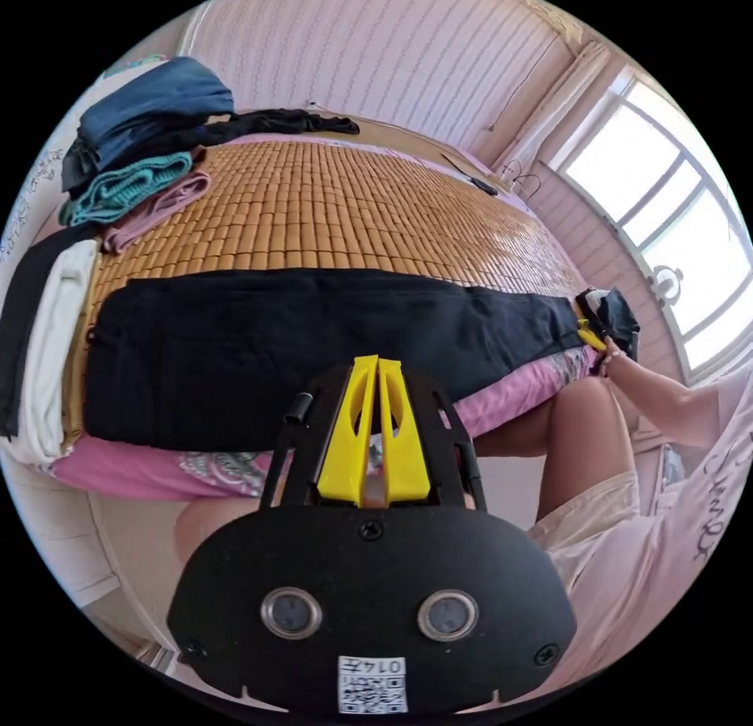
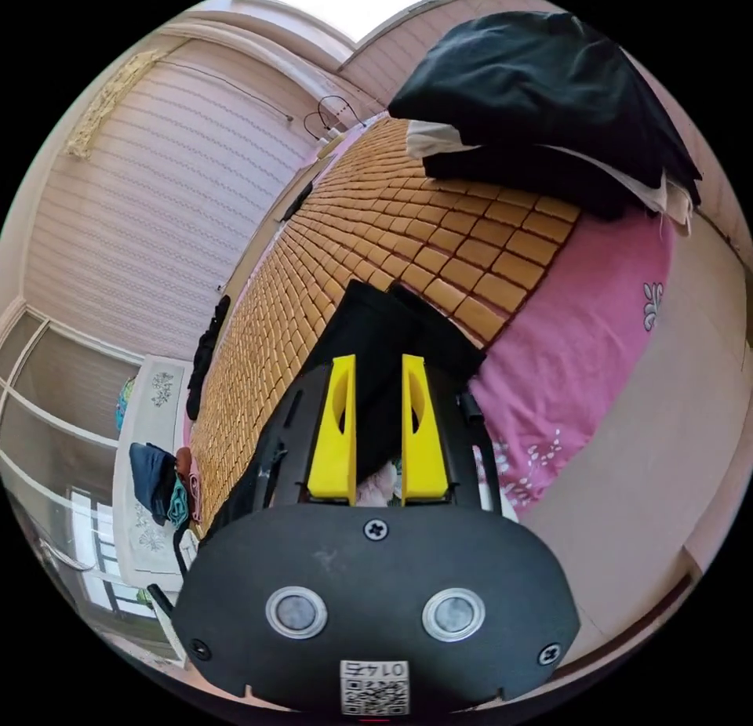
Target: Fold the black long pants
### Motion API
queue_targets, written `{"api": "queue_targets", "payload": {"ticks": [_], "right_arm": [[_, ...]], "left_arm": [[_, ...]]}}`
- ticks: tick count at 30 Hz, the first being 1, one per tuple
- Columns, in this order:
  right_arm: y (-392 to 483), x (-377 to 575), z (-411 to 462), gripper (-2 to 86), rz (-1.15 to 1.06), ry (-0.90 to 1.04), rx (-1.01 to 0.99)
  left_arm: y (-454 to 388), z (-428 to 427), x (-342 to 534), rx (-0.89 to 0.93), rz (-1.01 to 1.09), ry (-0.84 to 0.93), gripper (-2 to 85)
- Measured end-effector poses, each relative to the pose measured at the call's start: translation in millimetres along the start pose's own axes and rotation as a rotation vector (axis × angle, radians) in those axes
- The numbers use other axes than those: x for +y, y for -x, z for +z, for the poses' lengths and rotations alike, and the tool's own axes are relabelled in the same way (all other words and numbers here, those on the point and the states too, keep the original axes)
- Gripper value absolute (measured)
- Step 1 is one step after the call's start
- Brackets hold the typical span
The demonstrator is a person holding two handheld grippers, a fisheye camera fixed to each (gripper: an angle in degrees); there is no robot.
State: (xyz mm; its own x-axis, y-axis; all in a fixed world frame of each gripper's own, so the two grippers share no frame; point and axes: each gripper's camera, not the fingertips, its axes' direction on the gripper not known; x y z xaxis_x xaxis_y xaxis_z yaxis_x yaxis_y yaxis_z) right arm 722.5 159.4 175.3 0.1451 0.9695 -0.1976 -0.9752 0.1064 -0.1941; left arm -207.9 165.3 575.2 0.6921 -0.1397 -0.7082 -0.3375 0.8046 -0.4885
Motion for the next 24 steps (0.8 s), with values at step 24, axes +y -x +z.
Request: {"api": "queue_targets", "payload": {"ticks": [24], "right_arm": [[-6.4,41.7,130.2,0.1,-0.090,0.140,-0.014]], "left_arm": [[153.2,-102.7,-44.3,-0.436,-0.252,-0.122,11.3]]}}
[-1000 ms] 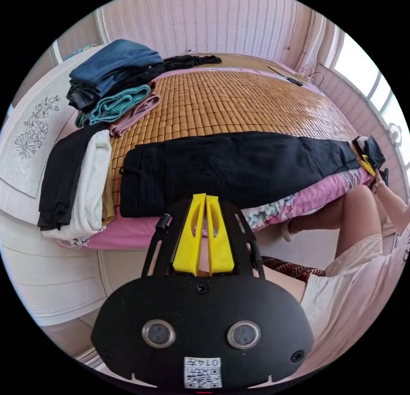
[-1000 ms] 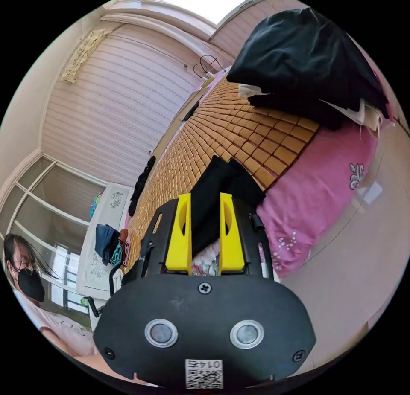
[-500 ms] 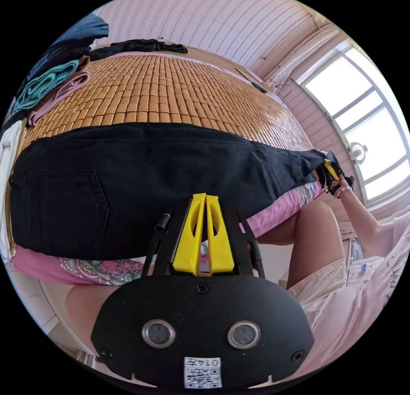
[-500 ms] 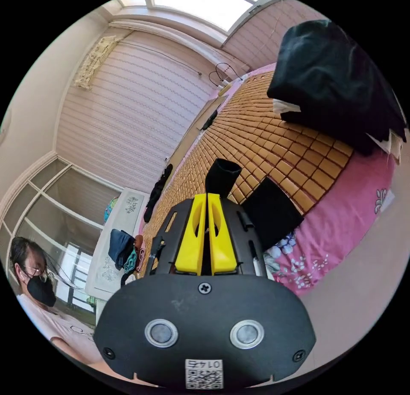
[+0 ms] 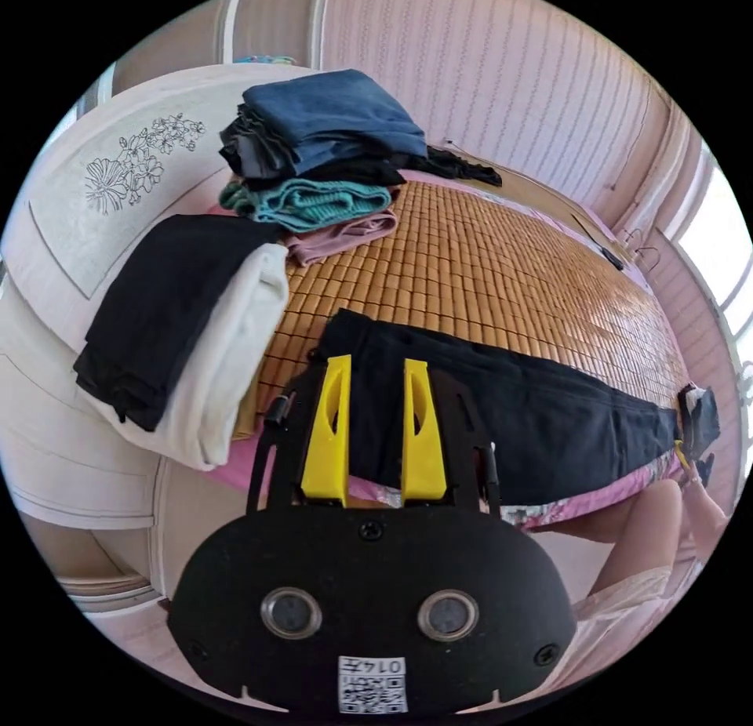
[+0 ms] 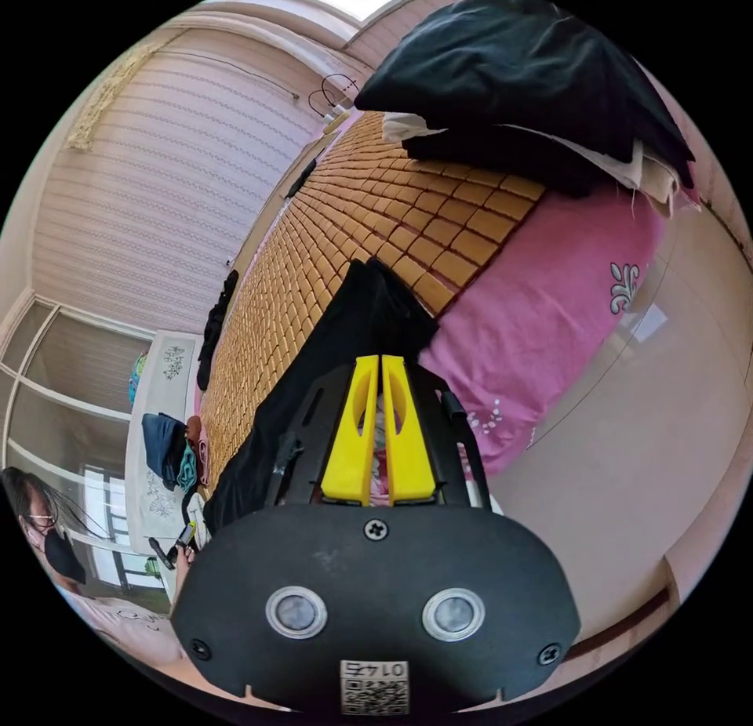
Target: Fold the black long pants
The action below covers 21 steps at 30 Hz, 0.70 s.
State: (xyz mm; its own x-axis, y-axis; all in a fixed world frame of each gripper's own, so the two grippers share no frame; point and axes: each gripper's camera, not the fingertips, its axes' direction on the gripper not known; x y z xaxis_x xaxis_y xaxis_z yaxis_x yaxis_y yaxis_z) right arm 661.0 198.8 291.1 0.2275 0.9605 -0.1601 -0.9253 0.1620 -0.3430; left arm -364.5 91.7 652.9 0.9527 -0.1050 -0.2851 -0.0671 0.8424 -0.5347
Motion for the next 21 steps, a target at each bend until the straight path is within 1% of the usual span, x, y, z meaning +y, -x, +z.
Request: {"api": "queue_targets", "payload": {"ticks": [1,2,3,5,7,8,9,11,14,18,21], "right_arm": [[6.8,-0.1,6.3,0.1,-0.032,0.007,0.033],[24.1,0.5,20.7,0.1,-0.110,0.021,0.121],[41.3,2.2,36.1,0.0,-0.174,0.031,0.208],[61.4,5.0,59.6,0.0,-0.233,0.045,0.314],[75.0,6.7,82.3,-0.1,-0.263,0.062,0.391],[81.5,4.6,96.7,-0.2,-0.273,0.085,0.433],[88.0,0.6,111.4,-0.2,-0.290,0.121,0.465],[98.3,-6.5,134.7,-0.2,-0.337,0.192,0.518],[114.0,-19.4,174.3,-0.2,-0.413,0.323,0.596],[125.8,-34.9,224.7,-0.1,-0.473,0.470,0.656],[132.6,-39.8,257.9,0.1,-0.508,0.536,0.702]], "left_arm": [[4.4,4.4,-4.8,-0.019,-0.003,0.008,11.8],[11.0,18.0,-13.3,-0.069,-0.011,0.040,12.7],[14.9,37.5,-19.7,-0.113,-0.042,0.116,13.4],[8.6,71.7,-22.3,-0.114,-0.019,0.243,13.0],[-1.5,74.4,-20.8,-0.137,0.024,0.191,9.1],[-7.2,74.9,-22.8,-0.059,0.053,0.196,6.0],[-11.2,73.5,-24.8,-0.083,0.038,0.198,3.6],[-22.0,68.1,-27.2,-0.127,0.094,0.189,1.5],[-35.6,45.7,-32.5,-0.175,0.172,0.136,0.1],[-38.9,-0.8,-47.5,-0.131,0.182,0.035,-0.5],[-41.5,-27.7,-60.5,-0.115,0.187,-0.033,-0.7]]}}
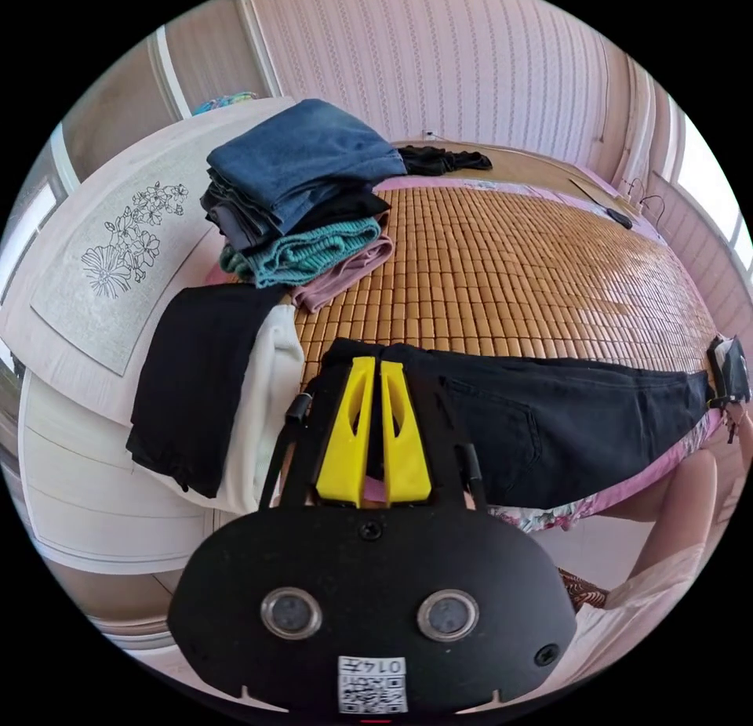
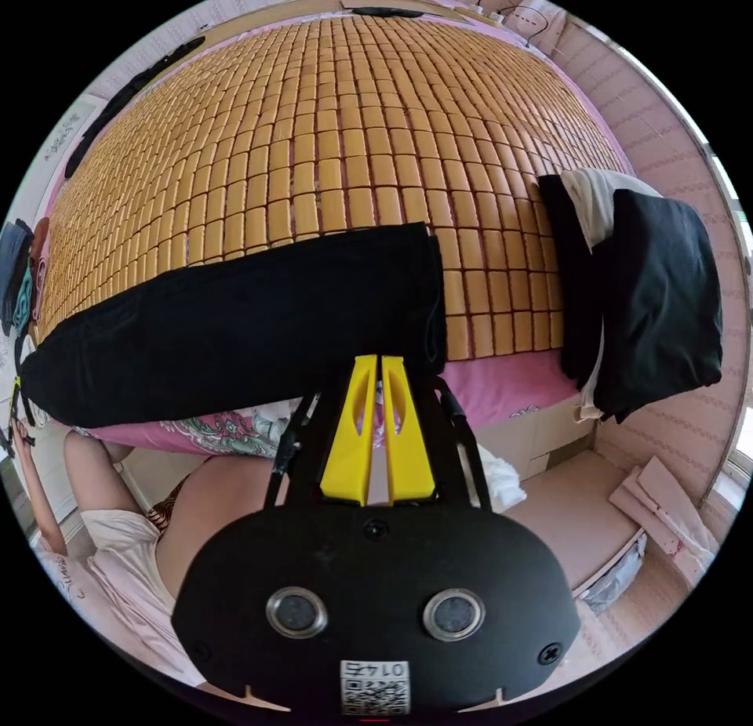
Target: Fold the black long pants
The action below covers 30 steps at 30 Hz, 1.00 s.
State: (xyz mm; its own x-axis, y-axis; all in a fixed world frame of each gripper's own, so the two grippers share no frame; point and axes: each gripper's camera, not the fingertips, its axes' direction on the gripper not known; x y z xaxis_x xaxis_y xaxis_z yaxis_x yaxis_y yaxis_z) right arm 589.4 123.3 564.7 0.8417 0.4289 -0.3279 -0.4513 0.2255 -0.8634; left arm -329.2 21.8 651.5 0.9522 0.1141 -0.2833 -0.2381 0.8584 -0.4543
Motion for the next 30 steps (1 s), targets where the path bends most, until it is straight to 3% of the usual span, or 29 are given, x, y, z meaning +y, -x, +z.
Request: {"api": "queue_targets", "payload": {"ticks": [7,12,16,27,29,30], "right_arm": [[34.6,-39.4,32.7,0.2,-0.070,0.060,0.095],[41.5,-60.1,55.8,0.2,-0.054,0.050,0.083],[37.2,-68.0,69.3,0.3,-0.027,0.022,0.037],[66.4,-119.7,122.6,0.2,-0.109,0.132,0.167],[67.3,-126.1,131.1,0.2,-0.112,0.147,0.176],[64.1,-129.4,135.9,0.1,-0.101,0.151,0.164]], "left_arm": [[6.7,-13.2,-31.0,0.030,0.027,-0.008,-0.7],[0.8,5.2,-26.3,0.001,0.133,0.134,-0.4],[14.0,42.8,-15.5,0.040,0.095,0.204,0.8],[40.8,109.5,-56.5,0.108,0.013,0.288,11.3],[42.4,141.4,-64.6,0.159,-0.024,0.359,10.4],[43.0,163.2,-66.2,0.195,-0.044,0.424,3.8]]}}
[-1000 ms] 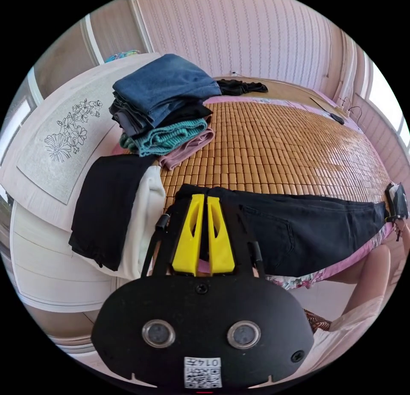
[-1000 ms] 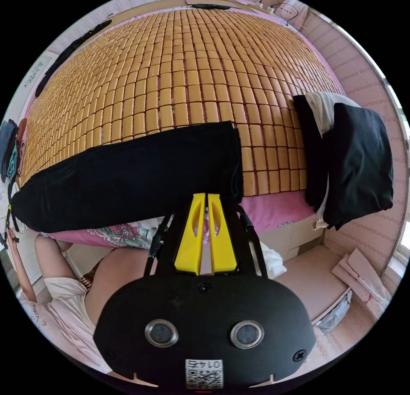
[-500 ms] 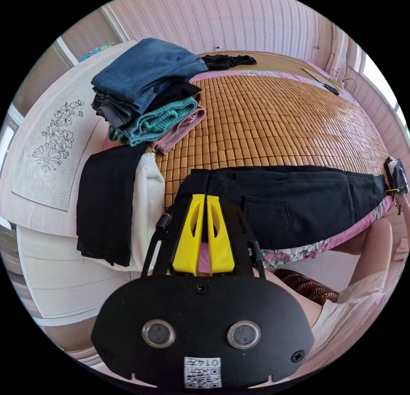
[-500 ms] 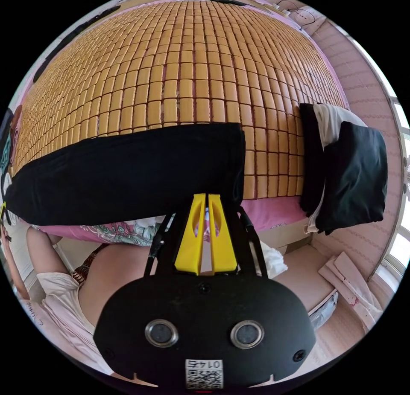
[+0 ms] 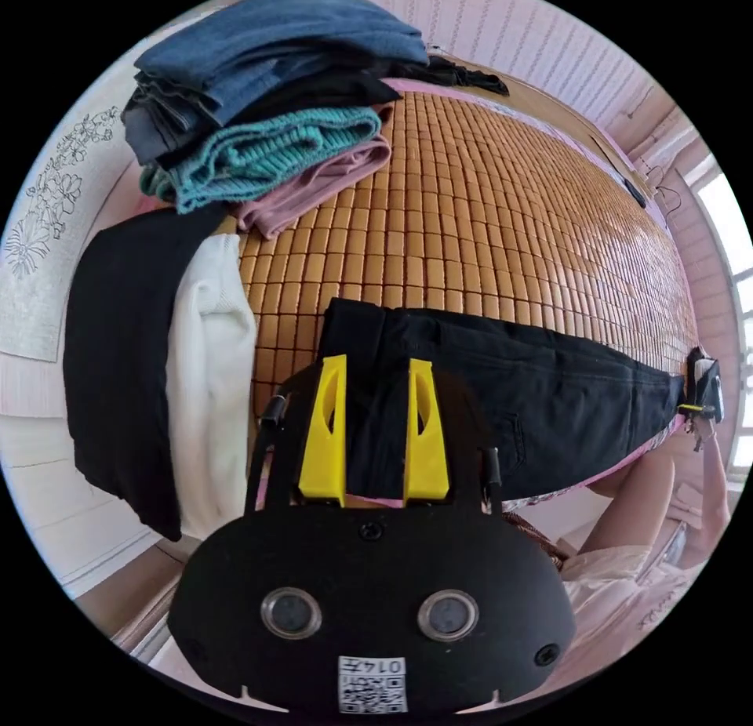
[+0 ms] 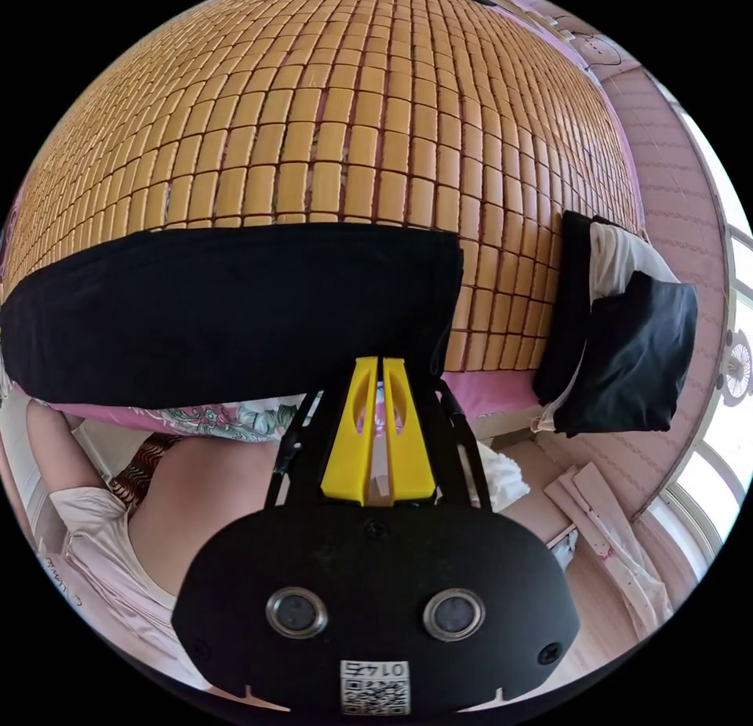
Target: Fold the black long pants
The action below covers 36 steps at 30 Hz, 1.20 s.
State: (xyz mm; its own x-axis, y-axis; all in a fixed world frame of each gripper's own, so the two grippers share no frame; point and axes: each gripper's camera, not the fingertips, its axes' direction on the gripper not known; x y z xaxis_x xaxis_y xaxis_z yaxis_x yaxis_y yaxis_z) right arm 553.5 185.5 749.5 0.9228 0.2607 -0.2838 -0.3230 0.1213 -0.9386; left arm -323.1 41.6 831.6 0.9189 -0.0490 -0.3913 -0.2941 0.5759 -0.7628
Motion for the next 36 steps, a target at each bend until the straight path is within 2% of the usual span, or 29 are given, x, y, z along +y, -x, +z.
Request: {"api": "queue_targets", "payload": {"ticks": [2,4,9,11,13,16,20,22,25,27,30,33,36], "right_arm": [[-8.1,-3.6,7.3,0.0,0.028,-0.001,-0.038],[-16.6,-5.6,15.3,-0.1,0.046,-0.007,-0.075],[-27.9,-14.1,41.6,-0.1,0.042,0.003,-0.104],[-25.8,-17.0,50.9,0.0,0.024,0.012,-0.078],[-24.3,-18.2,60.8,0.2,0.012,0.016,-0.055],[-26.9,-11.0,76.5,0.8,-0.003,-0.007,-0.031],[-39.0,10.1,77.5,4.8,-0.104,0.045,0.022],[-36.5,18.5,58.5,7.2,-0.105,-0.022,0.084],[27.2,24.6,18.7,8.4,-0.260,-0.244,0.114],[118.9,28.5,0.8,7.9,-0.541,-0.416,-0.036],[232.2,22.4,11.2,8.1,-0.833,-0.445,-0.177],[301.8,12.3,34.7,9.3,-0.920,-0.445,-0.180],[322.4,18.7,60.6,6.6,-0.954,-0.458,-0.126]], "left_arm": [[0.8,19.3,-6.4,0.028,0.021,0.052,-0.1],[-2.6,11.4,-5.1,-0.016,0.049,0.003,-0.6],[-4.4,-78.3,17.5,-0.144,0.033,-0.396,-0.9],[3.2,-87.4,10.3,-0.126,0.019,-0.445,-0.8],[7.1,-73.4,-1.5,-0.153,0.014,-0.390,-0.6],[5.6,-35.4,-3.0,-0.069,0.062,-0.252,0.8],[5.5,9.7,5.0,-0.038,0.071,-0.082,11.5],[7.6,19.8,5.2,0.004,0.073,-0.063,13.4],[9.2,36.4,-1.0,0.008,0.046,-0.027,13.6],[6.9,52.2,-4.2,-0.011,0.068,-0.008,13.1],[8.3,53.5,-2.4,-0.002,0.068,-0.008,10.0],[2.2,50.2,9.0,-0.035,0.103,-0.038,5.7],[-6.2,49.2,21.6,-0.040,0.136,-0.064,1.1]]}}
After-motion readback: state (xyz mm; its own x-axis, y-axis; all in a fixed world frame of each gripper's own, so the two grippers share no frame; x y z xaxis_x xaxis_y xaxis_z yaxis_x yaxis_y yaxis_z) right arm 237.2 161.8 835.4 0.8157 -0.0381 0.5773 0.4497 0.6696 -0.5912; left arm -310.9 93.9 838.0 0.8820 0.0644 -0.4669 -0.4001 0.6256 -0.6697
